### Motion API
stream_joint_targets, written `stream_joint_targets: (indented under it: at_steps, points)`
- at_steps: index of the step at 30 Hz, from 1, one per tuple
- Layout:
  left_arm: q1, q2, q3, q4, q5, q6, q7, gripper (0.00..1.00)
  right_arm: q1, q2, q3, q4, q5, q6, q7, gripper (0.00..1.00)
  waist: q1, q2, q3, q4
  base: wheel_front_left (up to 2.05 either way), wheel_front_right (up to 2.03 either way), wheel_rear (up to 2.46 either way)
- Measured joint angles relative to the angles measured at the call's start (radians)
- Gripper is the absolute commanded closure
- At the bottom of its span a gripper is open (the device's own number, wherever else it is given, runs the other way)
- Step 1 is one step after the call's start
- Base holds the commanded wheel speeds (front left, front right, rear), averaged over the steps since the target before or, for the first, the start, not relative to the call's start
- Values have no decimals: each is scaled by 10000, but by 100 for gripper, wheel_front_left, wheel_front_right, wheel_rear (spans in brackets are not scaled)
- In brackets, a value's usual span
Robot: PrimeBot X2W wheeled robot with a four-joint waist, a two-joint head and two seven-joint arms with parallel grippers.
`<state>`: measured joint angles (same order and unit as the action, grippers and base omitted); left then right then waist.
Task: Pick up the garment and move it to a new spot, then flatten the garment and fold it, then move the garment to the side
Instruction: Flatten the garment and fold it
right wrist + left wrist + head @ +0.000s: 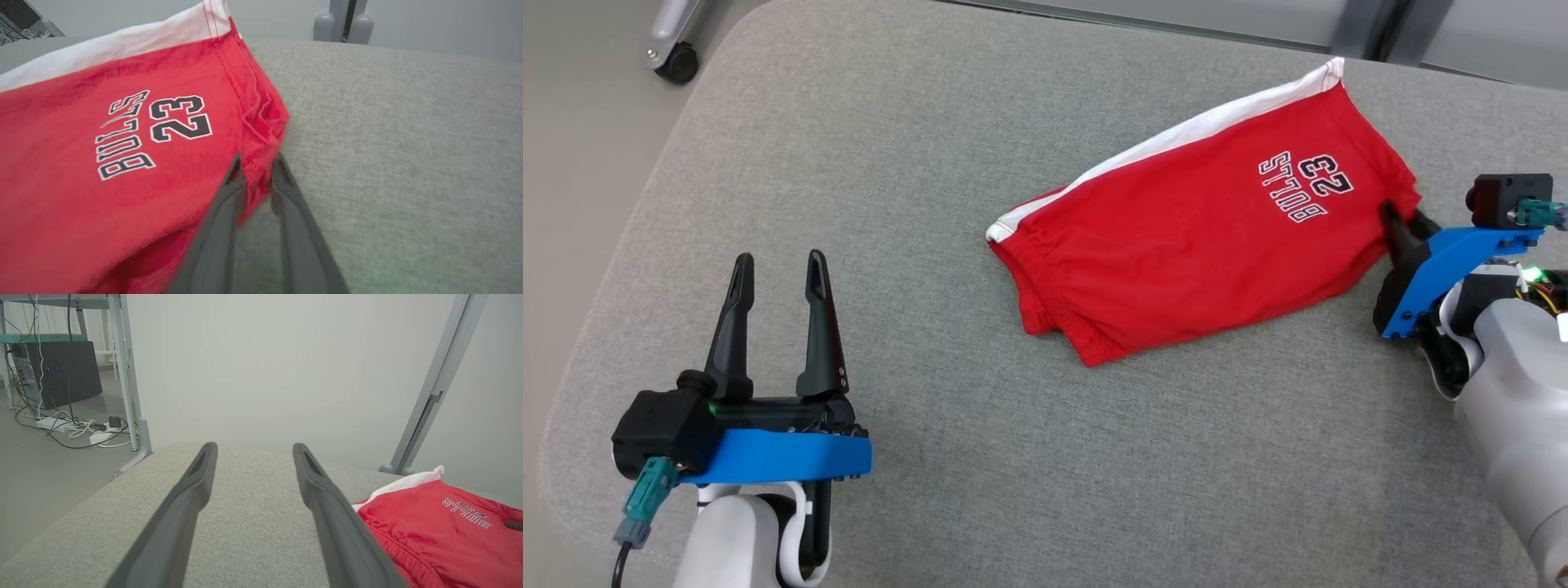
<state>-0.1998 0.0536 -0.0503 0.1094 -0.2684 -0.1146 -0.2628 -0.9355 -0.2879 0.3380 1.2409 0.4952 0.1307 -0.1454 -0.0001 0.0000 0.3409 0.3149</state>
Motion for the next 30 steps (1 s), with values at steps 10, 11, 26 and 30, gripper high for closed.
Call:
stream_joint_targets:
  at_steps: [10,11,26,30]
  points:
    - [176,-19,151,151,247,-21,0,0,719,431,-205,-640,1103,0,-711,100,1,0,-403,-546,0,0,0]
    - [219,-21,186,159,259,-23,0,0,896,479,-190,-805,1202,0,-777,100,1,0,-476,-641,0,0,0]
    - [1028,-25,560,144,504,-54,-2,0,4582,96,-1193,-3492,2731,0,-1156,100,1,0,-1703,-2107,0,0,0]
    - [1194,-25,539,128,533,-56,0,0,5383,-119,-2011,-3971,2675,0,-1160,100,0,0,-1917,-2245,0,0,0]
